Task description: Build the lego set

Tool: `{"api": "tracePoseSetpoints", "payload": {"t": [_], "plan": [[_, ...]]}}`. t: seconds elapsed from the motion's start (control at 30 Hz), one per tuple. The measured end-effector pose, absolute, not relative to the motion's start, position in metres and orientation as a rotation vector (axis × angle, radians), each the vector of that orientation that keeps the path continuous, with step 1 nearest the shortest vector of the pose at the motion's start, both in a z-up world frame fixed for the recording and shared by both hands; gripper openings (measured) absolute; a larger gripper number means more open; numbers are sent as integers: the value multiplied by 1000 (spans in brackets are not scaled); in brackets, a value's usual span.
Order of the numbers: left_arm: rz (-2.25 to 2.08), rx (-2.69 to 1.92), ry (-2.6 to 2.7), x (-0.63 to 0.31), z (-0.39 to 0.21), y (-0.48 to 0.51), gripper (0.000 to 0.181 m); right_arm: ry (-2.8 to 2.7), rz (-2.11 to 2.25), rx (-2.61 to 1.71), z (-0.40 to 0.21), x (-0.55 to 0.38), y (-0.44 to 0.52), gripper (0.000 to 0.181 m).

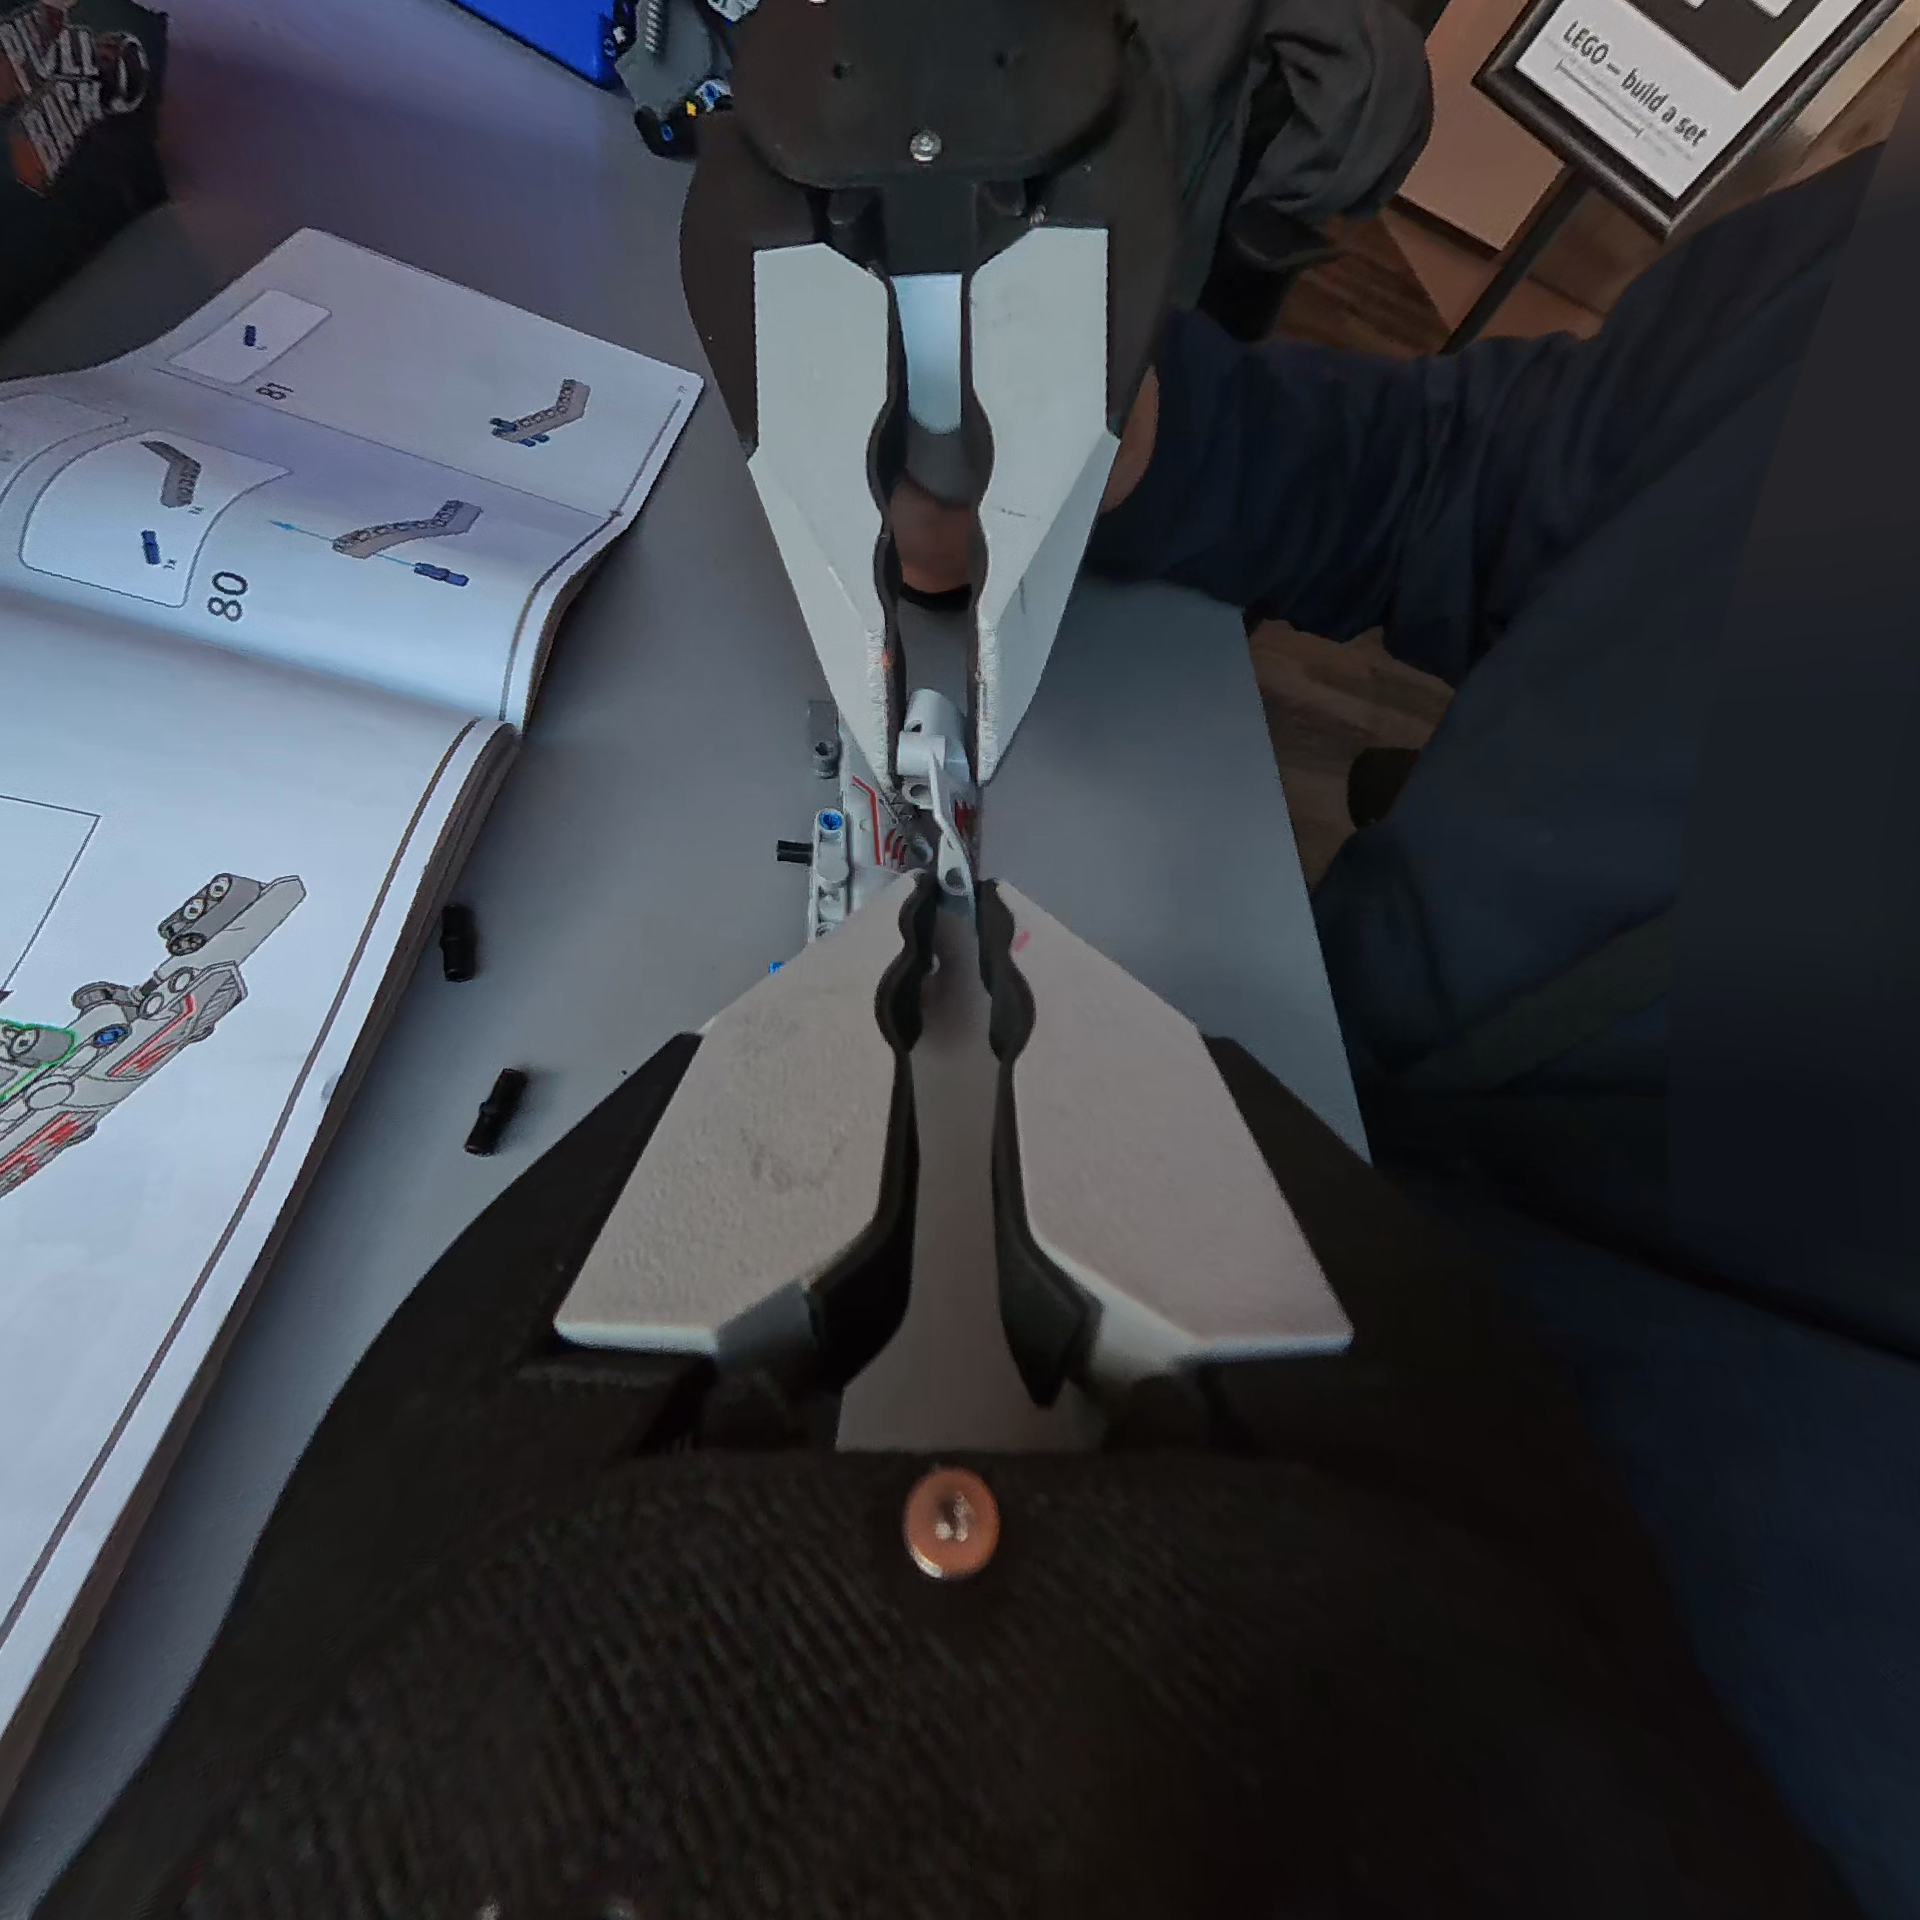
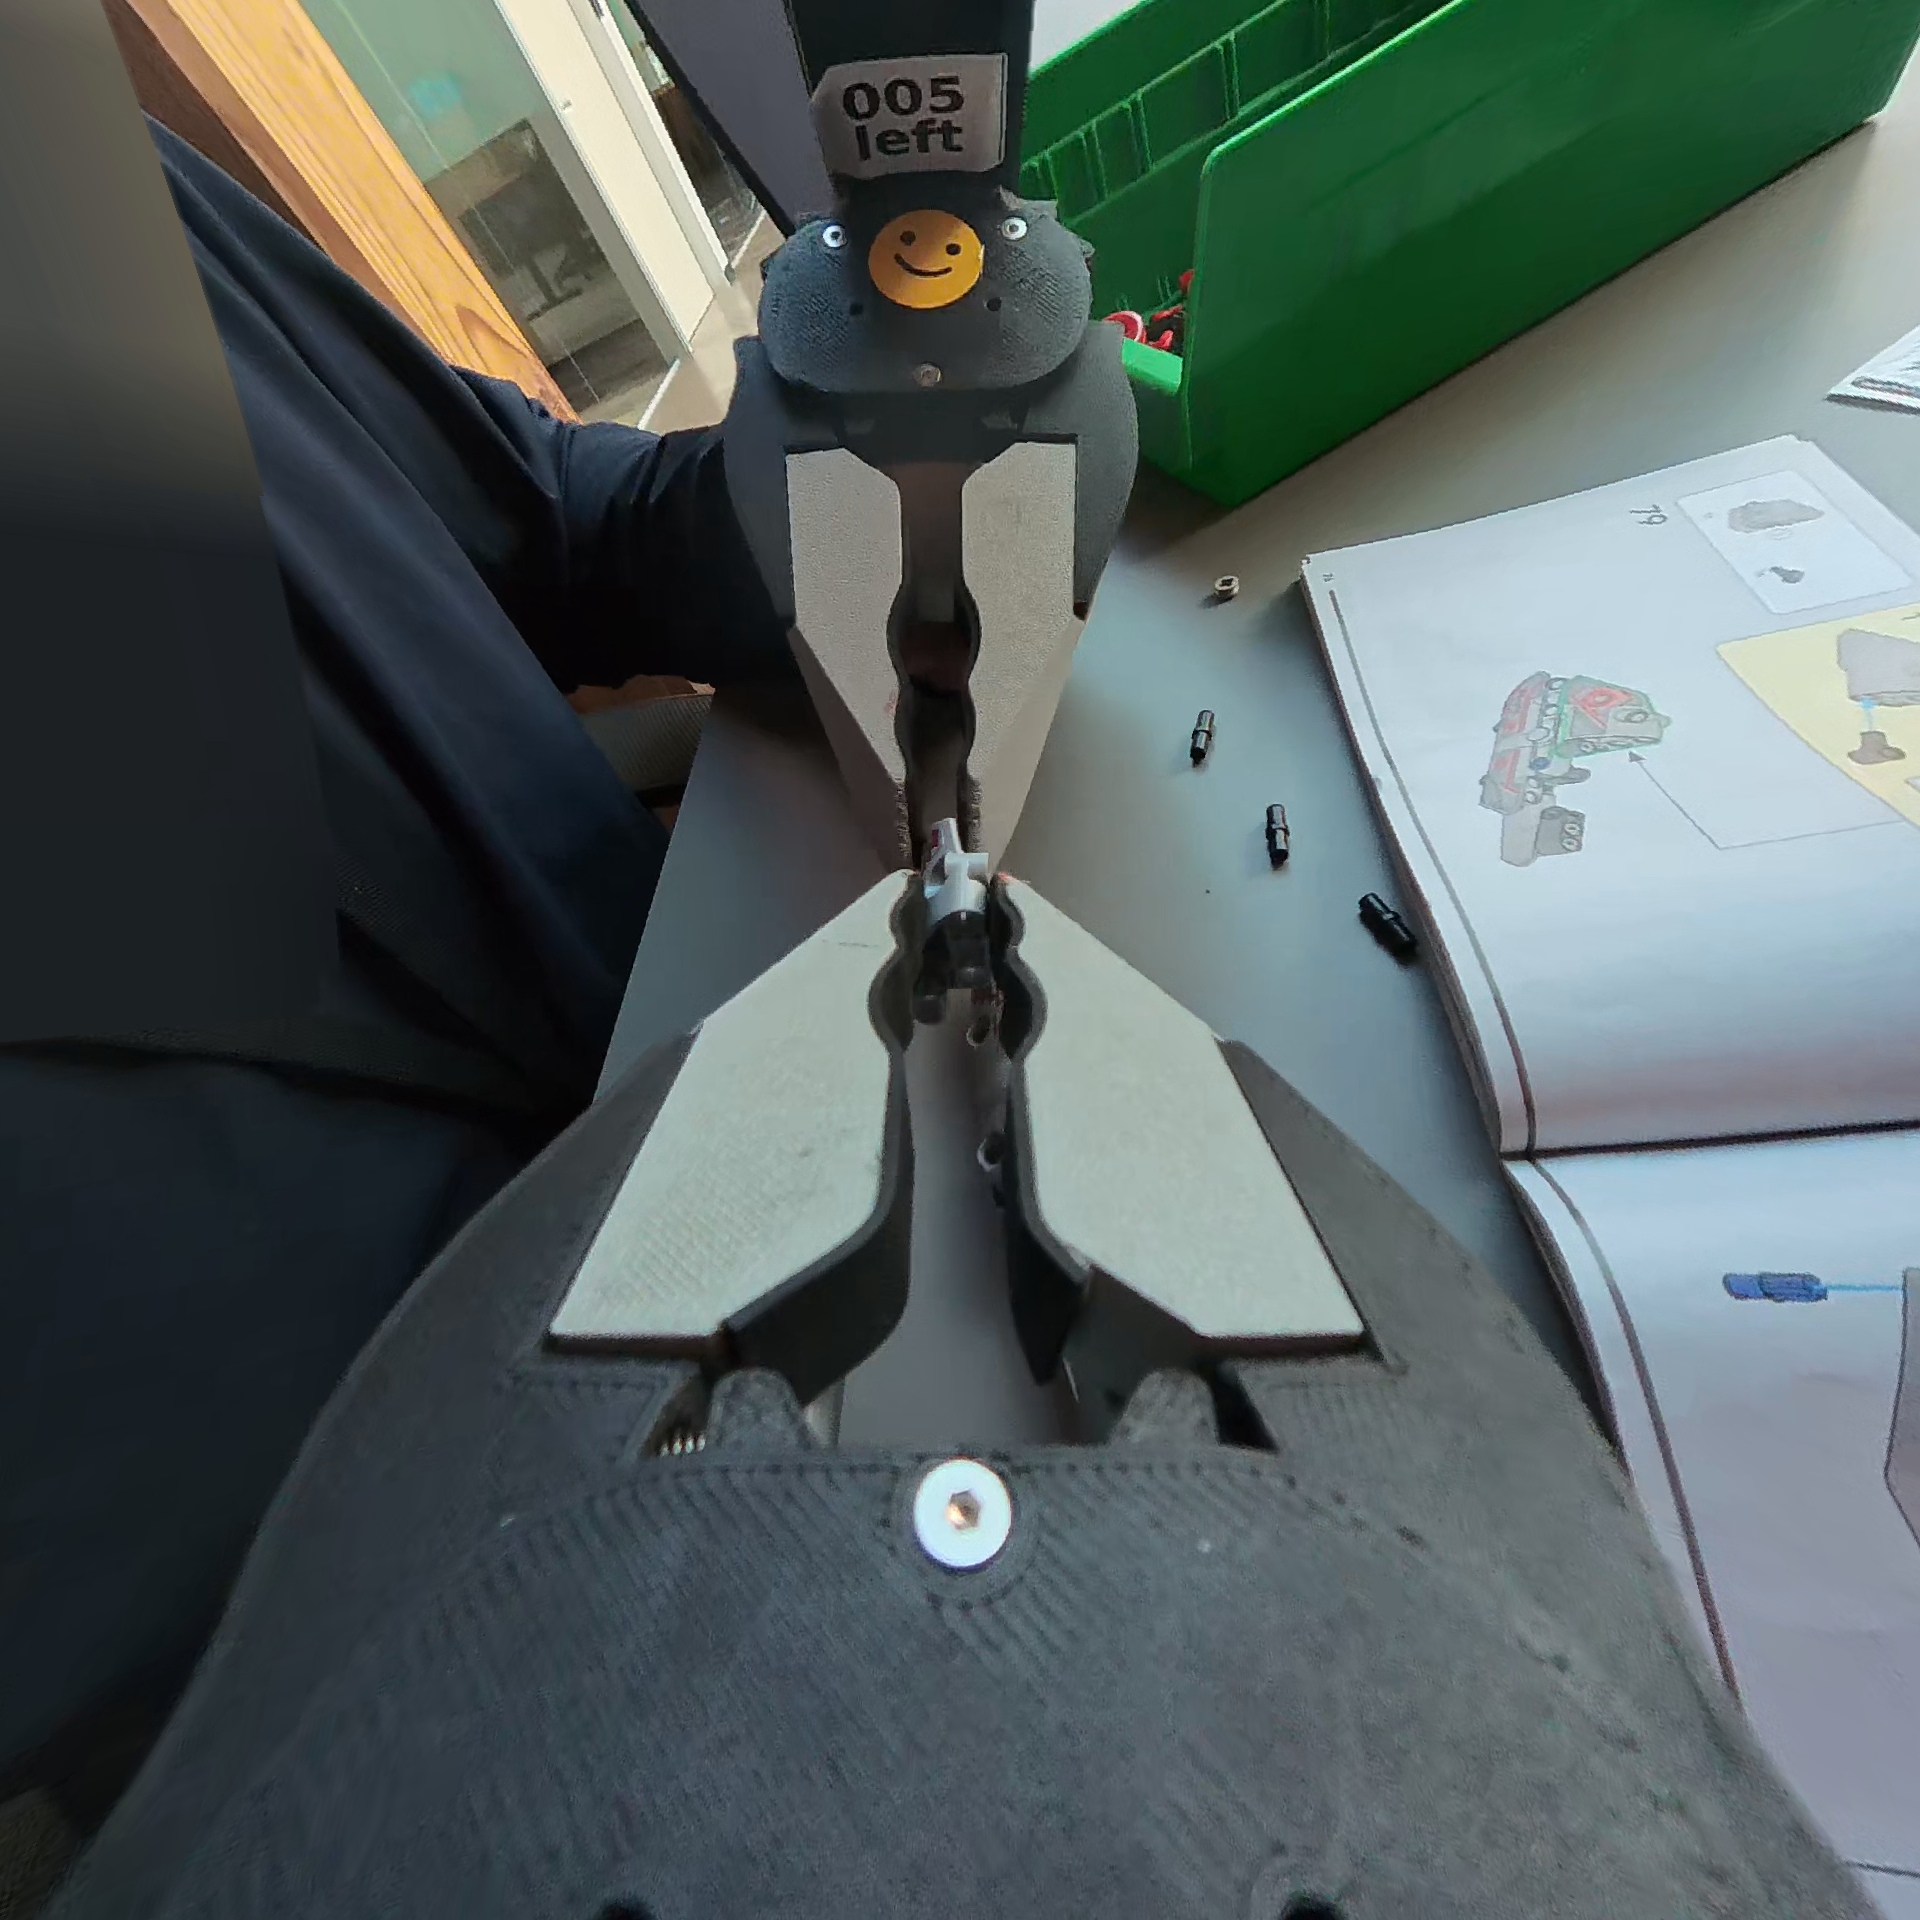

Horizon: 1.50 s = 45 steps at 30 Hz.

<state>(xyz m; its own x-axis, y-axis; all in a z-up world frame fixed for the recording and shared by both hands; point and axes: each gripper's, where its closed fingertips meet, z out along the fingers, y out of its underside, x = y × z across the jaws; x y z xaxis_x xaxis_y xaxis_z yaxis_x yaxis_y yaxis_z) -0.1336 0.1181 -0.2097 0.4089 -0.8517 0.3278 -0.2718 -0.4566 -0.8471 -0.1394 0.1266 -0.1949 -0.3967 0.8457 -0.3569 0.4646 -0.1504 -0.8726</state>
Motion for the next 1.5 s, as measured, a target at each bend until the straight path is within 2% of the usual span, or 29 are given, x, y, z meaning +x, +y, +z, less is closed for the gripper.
{"api": "tracePoseSetpoints", "payload": {"t": [0.5,0.57,0.8,1.03,1.3,1.5], "plan": [[-1129,-1905,844,-140,-198,125,5,-1653,1670,-1514,-185,-142,137,8],[-1153,-1934,793,-144,-200,128,5,-1619,1687,-1538,-185,-142,142,13],[-1405,-2000,537,-158,-203,136,5,-1528,1727,-1562,-180,-140,156,13],[-1444,-1991,516,-159,-201,135,4,-1656,1554,-1477,-187,-140,146,25],[-1451,-1989,506,-159,-201,136,4,-1773,1101,-1334,-202,-145,148,21],[-1460,-1982,505,-159,-199,135,4,-1803,981,-1278,-207,-147,147,19]]}}
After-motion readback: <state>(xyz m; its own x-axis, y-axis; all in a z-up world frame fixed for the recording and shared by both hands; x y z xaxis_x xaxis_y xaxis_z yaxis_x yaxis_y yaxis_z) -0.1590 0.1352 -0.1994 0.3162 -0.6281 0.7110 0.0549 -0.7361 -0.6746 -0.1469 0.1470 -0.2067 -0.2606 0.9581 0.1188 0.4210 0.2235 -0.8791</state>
